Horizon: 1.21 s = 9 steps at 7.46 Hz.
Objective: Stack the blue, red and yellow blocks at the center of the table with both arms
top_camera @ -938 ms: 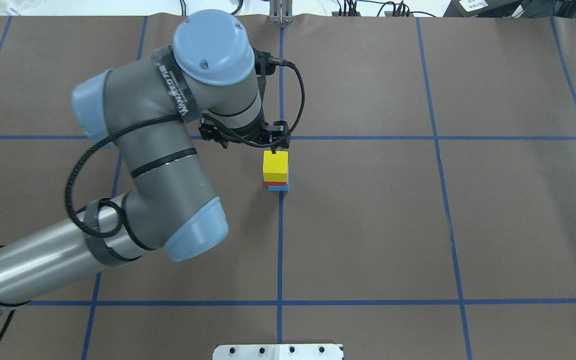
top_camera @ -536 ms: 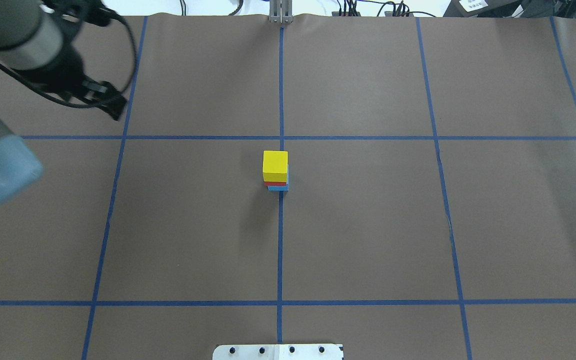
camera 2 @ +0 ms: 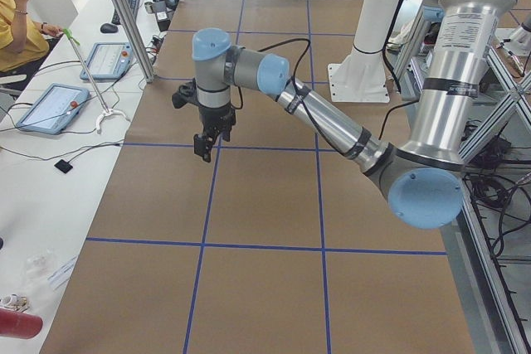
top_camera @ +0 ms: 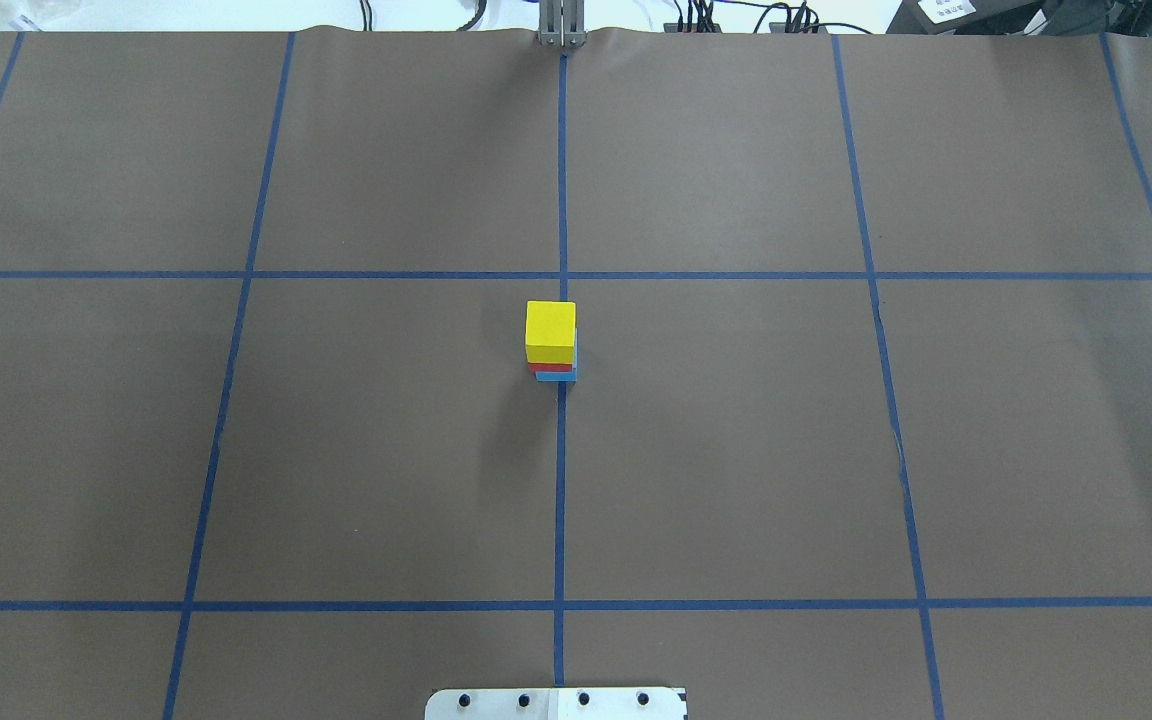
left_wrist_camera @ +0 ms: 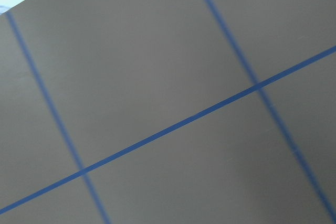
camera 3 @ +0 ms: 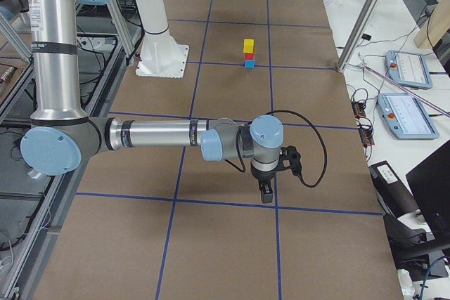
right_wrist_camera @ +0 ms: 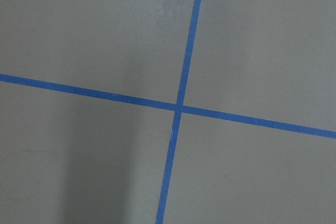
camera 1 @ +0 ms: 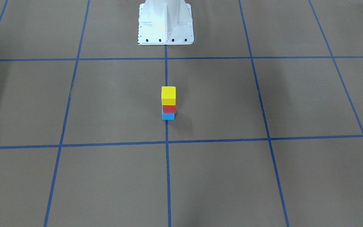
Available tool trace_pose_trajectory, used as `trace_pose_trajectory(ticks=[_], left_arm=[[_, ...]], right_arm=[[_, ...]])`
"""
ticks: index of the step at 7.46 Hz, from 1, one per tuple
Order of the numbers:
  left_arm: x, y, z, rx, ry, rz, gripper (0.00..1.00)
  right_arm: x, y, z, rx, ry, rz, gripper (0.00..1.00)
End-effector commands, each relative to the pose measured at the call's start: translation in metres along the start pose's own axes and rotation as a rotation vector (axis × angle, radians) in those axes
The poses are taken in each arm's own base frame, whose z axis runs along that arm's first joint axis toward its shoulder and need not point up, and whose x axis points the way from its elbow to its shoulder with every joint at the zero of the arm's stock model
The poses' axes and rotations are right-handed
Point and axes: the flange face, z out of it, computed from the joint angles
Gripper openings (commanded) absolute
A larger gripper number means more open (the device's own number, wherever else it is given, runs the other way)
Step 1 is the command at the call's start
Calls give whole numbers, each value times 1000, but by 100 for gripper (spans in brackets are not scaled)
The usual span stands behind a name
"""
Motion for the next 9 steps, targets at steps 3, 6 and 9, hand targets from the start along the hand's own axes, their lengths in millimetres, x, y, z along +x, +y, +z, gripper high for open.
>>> trace_pose_trajectory(ticks=[3, 6, 9], left_arm=[[-51, 66, 62, -41, 40, -144, 100], [-71, 115, 68, -18, 175, -275, 100], [-79, 122, 75, -42, 160, -298, 100]], right_arm=[[-1, 0, -1, 3, -1, -1, 100], [-1, 0, -1, 3, -1, 1, 100], [-1, 0, -1, 3, -1, 1, 100]])
